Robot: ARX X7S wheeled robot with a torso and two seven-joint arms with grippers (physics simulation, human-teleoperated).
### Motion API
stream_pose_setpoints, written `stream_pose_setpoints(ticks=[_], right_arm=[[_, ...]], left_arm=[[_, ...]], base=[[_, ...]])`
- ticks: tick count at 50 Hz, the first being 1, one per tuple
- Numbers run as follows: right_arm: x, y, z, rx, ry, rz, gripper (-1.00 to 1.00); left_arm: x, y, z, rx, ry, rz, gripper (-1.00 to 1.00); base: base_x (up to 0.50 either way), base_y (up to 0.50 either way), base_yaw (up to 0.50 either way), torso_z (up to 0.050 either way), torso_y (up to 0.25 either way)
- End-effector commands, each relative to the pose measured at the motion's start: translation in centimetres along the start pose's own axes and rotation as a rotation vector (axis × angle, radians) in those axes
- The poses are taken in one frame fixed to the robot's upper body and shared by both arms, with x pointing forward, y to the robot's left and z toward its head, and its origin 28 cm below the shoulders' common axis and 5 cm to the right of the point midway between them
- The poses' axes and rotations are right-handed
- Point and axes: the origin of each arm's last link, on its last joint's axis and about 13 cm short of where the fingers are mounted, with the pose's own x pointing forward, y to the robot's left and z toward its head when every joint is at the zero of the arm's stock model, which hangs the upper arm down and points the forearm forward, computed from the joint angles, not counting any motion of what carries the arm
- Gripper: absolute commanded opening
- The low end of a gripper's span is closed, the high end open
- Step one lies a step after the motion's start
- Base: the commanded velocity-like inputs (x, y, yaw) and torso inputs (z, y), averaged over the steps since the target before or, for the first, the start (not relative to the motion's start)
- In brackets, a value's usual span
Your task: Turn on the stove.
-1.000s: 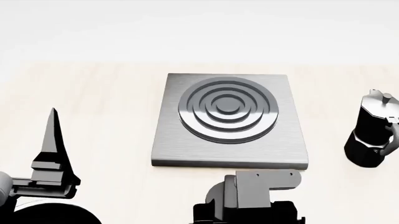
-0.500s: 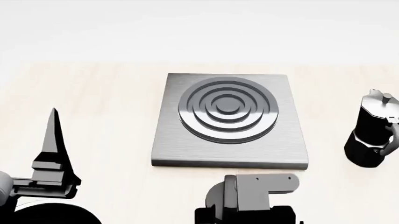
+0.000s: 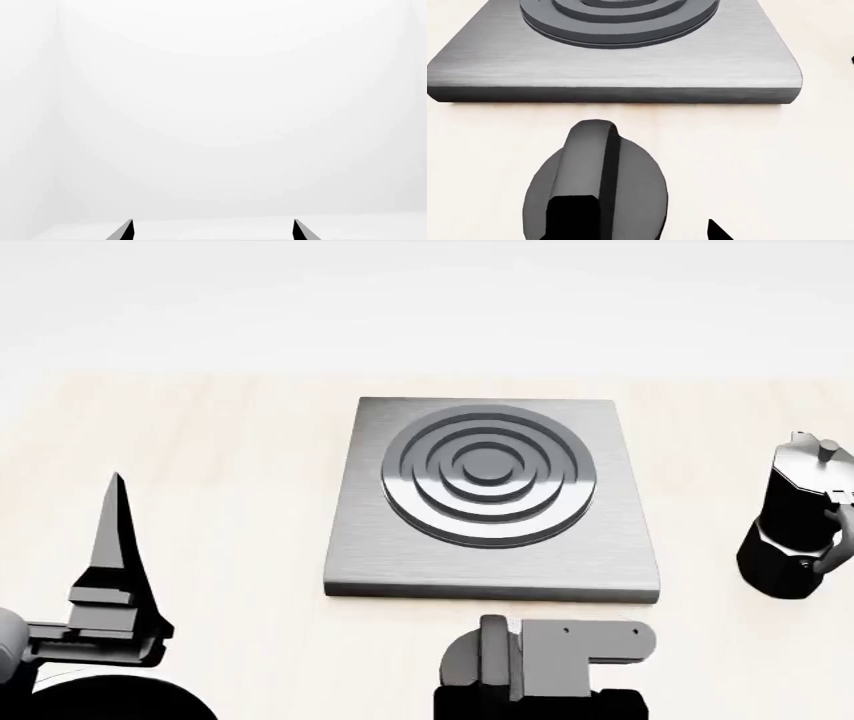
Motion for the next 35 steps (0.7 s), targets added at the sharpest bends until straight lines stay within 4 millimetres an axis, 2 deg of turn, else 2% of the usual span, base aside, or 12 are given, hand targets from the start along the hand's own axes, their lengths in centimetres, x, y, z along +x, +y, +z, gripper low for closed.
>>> stream_pose_setpoints(ticks=[1,35], right_arm=[[-0.1,-0.6,-0.2,0.014,-0.017,-0.078,1.00],[-1.1,-2.5,0.4,0.051,-0.063,-0.244,1.00]], left_arm=[[0.0,0.0,0.0,0.001,0.000,0.000,1.00],[0.0,0.0,0.0,0.001,-0.001,0.004,1.00]], base=[[0.00,0.00,0.00,0.000,0.000],[0.00,0.00,0.00,0.000,0.000]])
